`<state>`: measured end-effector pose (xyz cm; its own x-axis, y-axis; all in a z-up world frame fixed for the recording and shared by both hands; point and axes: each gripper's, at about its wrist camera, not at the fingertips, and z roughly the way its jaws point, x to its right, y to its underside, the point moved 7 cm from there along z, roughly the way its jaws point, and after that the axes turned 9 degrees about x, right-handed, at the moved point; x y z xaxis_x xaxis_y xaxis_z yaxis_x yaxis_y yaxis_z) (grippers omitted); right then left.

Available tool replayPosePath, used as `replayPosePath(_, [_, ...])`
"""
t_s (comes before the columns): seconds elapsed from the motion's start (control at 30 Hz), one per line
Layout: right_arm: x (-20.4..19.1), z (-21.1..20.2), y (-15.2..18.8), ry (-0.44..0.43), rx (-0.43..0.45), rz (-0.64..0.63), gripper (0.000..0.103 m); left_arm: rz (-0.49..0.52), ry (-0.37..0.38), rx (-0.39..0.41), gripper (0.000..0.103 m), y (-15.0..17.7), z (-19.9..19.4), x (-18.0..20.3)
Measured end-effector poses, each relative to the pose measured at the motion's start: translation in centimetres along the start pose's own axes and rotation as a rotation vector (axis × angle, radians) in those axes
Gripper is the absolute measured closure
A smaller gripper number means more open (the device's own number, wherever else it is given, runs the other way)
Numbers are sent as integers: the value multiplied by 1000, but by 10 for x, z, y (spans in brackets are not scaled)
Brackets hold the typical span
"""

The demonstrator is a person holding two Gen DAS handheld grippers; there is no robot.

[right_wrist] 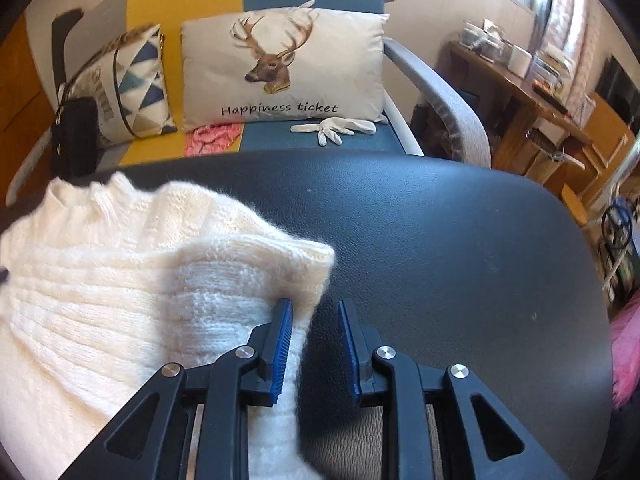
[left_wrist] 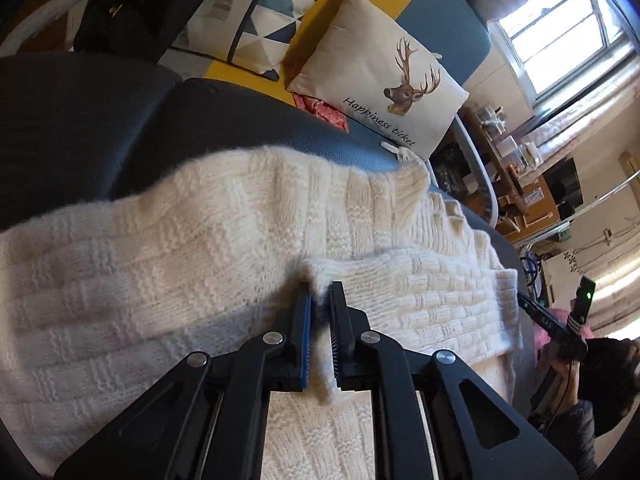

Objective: Fold clothes

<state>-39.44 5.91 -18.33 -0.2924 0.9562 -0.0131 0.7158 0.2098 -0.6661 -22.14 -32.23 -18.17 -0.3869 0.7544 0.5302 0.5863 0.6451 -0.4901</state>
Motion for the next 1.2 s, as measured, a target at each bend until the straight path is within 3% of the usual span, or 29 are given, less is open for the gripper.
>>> replayPosePath(0.13, [-9,-32,7,-127,23,71,80,-21,12,-11,78,4,-5,-1])
replayPosePath(0.27, [-8,-56,38,-343,-24,297,80,-43,15,0,78,11,-13,-3])
replayPosePath(0.37, [-6,-71,69,-380,-34,363,80,-38,-14,16,78,18,-23,-7])
replayPosePath(0.47, [-12,-92,102,-366,-18,334,79,-45,-14,47,78,29,-42,-6])
replayPosePath(0.63, [-38,-121,133,-416,-32,306,79,-45,-27,64,78,55,-70,0])
replayPosePath(0.77, [-53,-142,135,-544,-19,413,78,-8,6,45,78,83,-88,18])
replayPosePath(0.9, [-41,-137,120,-607,24,668,71,-19,44,19,78,103,-94,27])
replayPosePath(1.0, [-30,-117,104,-539,61,767,66,-69,60,15,78,97,-82,23])
replayPosePath(1.2, [-20,-61,97,-401,12,860,65,-143,75,11,78,77,-53,13])
